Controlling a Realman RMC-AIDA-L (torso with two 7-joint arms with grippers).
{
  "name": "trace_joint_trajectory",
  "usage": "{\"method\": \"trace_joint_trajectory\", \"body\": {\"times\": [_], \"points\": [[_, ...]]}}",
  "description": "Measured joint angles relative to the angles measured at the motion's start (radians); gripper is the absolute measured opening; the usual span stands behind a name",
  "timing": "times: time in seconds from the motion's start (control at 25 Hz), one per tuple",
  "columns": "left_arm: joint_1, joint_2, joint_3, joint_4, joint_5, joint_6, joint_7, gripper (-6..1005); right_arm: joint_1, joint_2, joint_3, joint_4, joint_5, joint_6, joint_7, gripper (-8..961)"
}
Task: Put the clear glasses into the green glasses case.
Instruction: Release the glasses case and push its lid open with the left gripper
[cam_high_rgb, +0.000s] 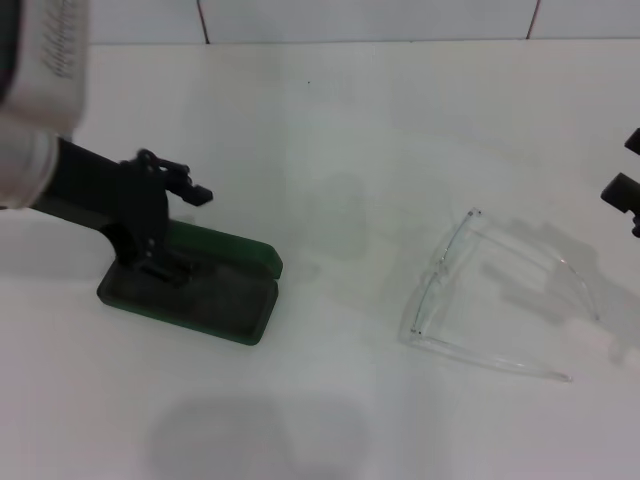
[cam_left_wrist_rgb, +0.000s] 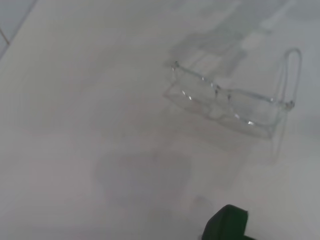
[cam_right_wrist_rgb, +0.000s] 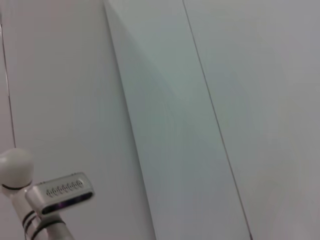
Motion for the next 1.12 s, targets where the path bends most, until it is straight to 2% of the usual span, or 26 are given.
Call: {"method": "trace_joint_trajectory", "body": {"times": [0.36, 0.6, 0.92, 1.12], "points": [[-0.005, 0.002, 0.055, -0.041, 0.017, -0.079, -0.004, 789, 0.01, 0.0, -0.005, 0.001, 0.001, 0.006, -0.002, 782], [-0.033, 0.001, 0.084, -0.101, 0.096, -0.133, -0.009, 779, 0.009, 0.002, -0.003, 0.003, 0.001, 0.017, -0.003, 782], [-0.049, 0.002, 0.093, -0.122, 0.117, -0.167, -0.016, 766, 0.012, 0.003, -0.012, 0.021, 0.001, 0.032, -0.011, 781], [-0.072, 0.0, 0.117, -0.143, 0.196, -0.18, -0.083, 758, 0.013, 0.002, -0.011, 0.031, 0.001, 0.034, -0.02, 781]]}}
